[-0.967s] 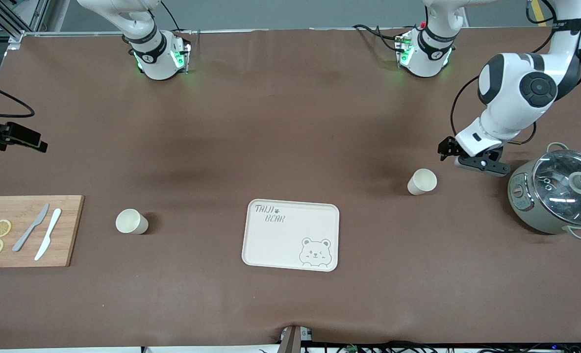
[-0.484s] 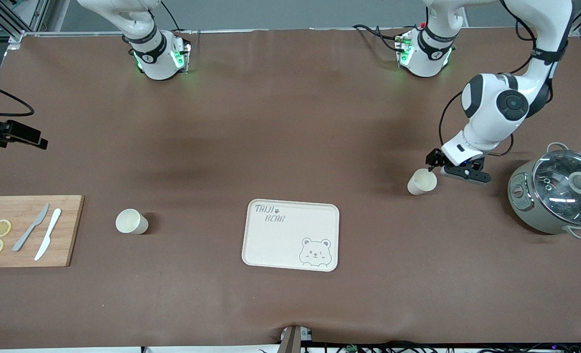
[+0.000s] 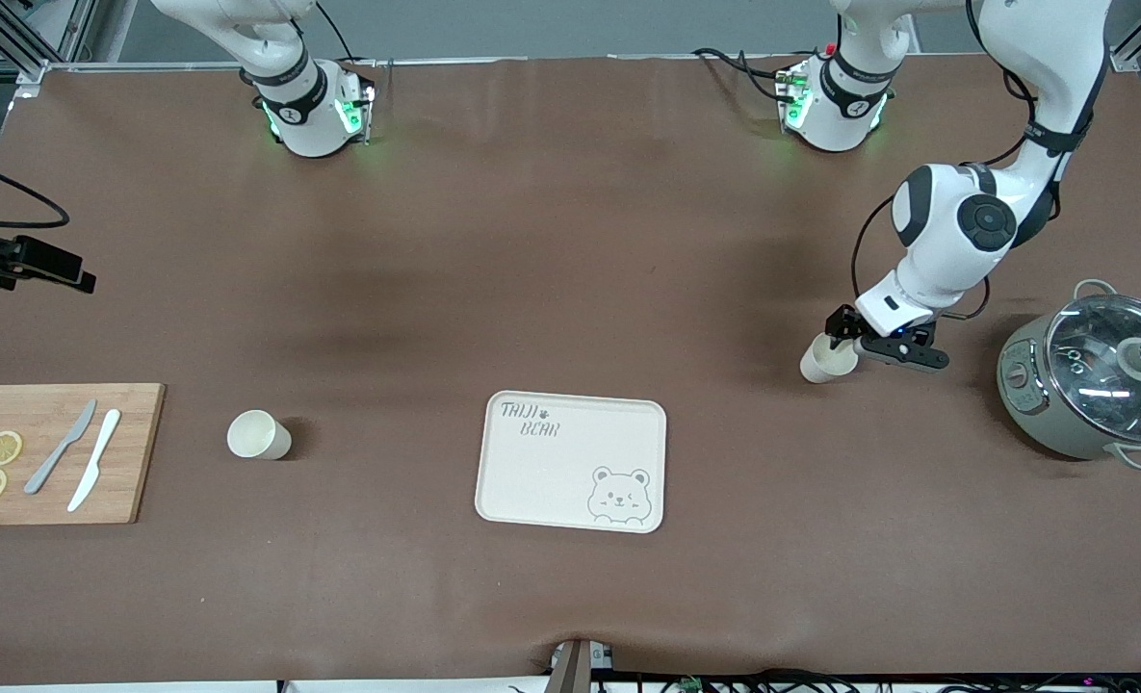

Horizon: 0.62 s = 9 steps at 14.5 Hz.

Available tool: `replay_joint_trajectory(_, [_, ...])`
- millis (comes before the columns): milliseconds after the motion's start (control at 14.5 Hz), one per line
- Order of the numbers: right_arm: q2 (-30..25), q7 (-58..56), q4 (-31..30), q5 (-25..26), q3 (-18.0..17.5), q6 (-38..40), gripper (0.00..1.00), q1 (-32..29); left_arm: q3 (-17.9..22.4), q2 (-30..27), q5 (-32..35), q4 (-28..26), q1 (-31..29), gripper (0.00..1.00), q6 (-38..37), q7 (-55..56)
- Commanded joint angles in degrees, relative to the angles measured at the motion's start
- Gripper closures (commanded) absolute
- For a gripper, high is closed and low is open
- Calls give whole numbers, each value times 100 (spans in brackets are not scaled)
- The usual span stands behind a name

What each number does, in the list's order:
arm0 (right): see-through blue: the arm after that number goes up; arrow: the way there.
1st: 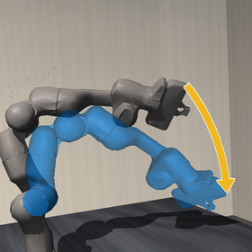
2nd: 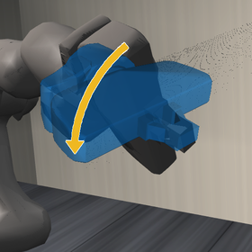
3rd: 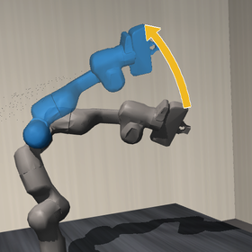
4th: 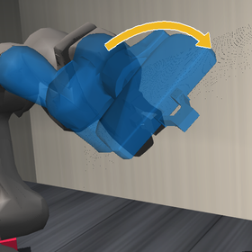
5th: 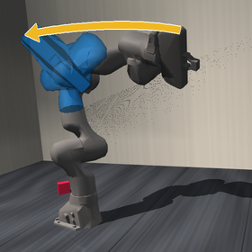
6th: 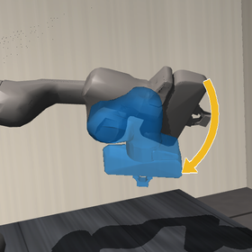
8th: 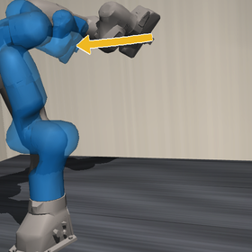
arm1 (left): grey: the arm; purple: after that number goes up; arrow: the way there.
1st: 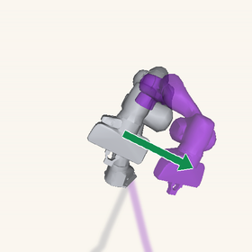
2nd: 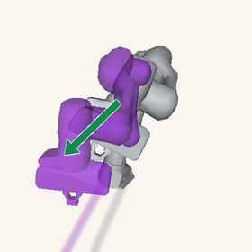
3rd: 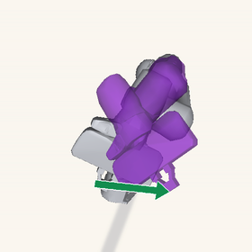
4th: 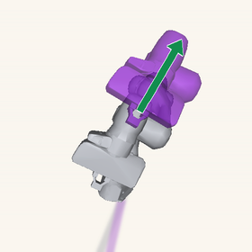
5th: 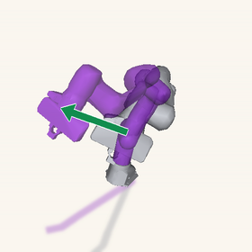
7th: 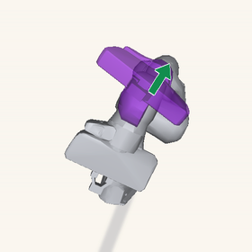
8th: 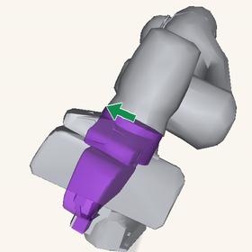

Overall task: Place white IKEA cup upright on tray with both arms
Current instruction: 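Reach the left gripper down to the white cup beside the pot, then grasp the cup with the left gripper while the right gripper reaches the other cup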

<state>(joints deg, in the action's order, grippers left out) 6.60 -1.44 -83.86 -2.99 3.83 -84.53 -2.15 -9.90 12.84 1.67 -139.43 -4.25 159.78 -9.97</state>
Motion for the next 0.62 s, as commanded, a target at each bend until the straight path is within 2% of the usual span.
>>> replay_joint_trajectory(0, [112, 3, 2, 9, -49, 59, 0, -102, -12, 157, 35, 57, 3, 0, 158, -67])
replay_joint_trajectory(69, [148, 3, 2, 1, -49, 51, 0, -93, -12, 149, 9, 39, 21, 43, 167, 55])
replay_joint_trajectory(138, [235, 46, -16, 35, -49, 42, 0, -23, 6, 140, 17, 13, -5, 99, 167, -48])
replay_joint_trajectory(276, [394, 65, -16, 202, -66, -368, 0, -5, -3, 166, 79, 30, -94, 100, 167, -190])
replay_joint_trajectory(553, [833, -128, -60, 124, -66, -1038, 0, -102, -3, 175, 79, 65, -85, 100, 167, -190])
